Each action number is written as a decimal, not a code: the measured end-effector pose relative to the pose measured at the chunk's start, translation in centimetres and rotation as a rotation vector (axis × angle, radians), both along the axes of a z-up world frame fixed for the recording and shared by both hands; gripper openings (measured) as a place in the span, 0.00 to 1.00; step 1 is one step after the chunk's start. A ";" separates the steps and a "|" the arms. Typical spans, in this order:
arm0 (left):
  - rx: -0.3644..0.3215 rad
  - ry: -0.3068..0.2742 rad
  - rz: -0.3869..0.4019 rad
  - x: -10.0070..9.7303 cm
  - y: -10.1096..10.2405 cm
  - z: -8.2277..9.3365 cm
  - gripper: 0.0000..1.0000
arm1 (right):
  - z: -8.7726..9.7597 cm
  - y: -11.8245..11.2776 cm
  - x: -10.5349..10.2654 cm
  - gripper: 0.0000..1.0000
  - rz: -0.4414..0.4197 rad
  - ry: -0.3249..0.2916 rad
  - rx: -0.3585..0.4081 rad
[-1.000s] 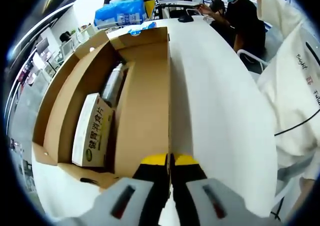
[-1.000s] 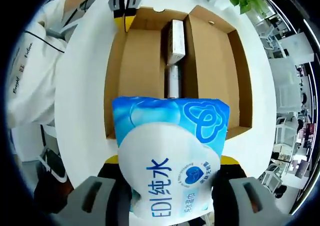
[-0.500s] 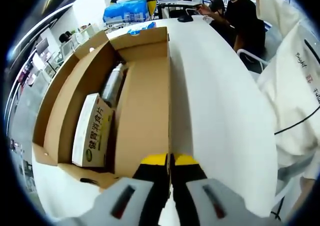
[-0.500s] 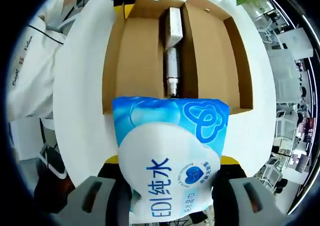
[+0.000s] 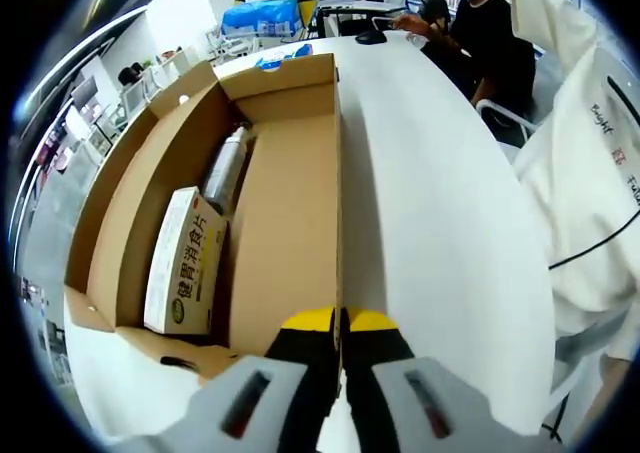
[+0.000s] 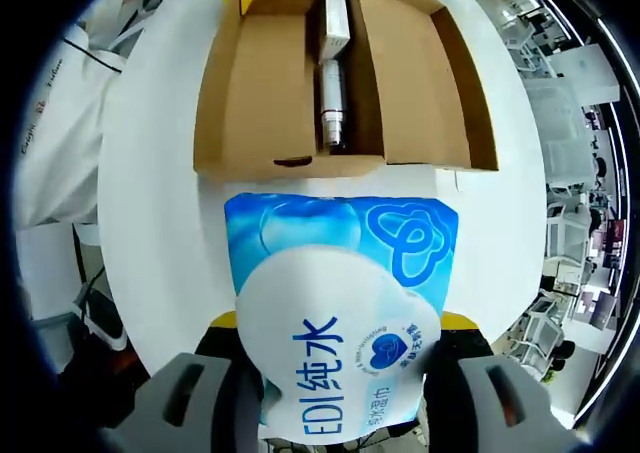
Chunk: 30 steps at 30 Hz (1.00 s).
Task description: Operate the shoe box by opening the lid, removing the specified soft item, and placing it in the target area until the item is outside and the box remains undamaged.
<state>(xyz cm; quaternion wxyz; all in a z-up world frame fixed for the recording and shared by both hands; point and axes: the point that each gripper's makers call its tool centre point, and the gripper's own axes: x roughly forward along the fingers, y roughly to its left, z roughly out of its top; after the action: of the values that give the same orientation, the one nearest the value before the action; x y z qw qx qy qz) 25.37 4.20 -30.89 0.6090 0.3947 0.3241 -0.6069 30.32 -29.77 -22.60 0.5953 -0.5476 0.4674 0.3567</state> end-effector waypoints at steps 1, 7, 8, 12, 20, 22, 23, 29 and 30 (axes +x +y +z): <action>0.000 0.000 0.000 0.0 0.0 0.0 0.01 | -0.1 -0.2 -0.1 0.64 -0.004 0.004 0.005; -0.001 0.002 0.000 0.0 0.0 0.0 0.01 | -0.7 -2.0 0.2 0.64 -0.011 0.017 -0.005; 0.000 0.001 0.000 0.0 0.0 0.0 0.01 | -0.9 -2.2 0.2 0.64 0.000 0.025 -0.008; 0.000 -0.002 0.000 -0.1 -0.1 0.0 0.01 | -1.2 -2.6 0.8 0.64 0.010 0.038 0.000; -0.002 -0.003 0.002 -0.1 -0.1 0.0 0.01 | -2.3 -3.8 1.8 0.65 0.041 0.053 0.001; -0.002 -0.003 0.002 -0.1 -0.1 0.0 0.01 | -2.8 -3.8 1.9 0.65 0.040 0.063 0.011; -0.002 -0.003 0.002 -0.1 -0.1 0.0 0.01 | -3.0 -3.7 1.9 0.65 0.044 0.068 0.017; -0.002 -0.004 0.001 -0.1 -0.2 0.0 0.01 | -3.6 -3.1 2.1 0.65 0.068 0.082 0.035; -0.003 -0.006 0.000 -0.1 -0.2 0.0 0.01 | -3.5 -3.1 2.2 0.65 0.071 0.084 0.044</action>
<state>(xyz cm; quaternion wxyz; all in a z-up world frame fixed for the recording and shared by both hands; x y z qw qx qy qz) 25.26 4.04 -30.92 0.6106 0.3956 0.3212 -0.6062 32.48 -32.83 -26.12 0.5742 -0.5351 0.4641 0.4105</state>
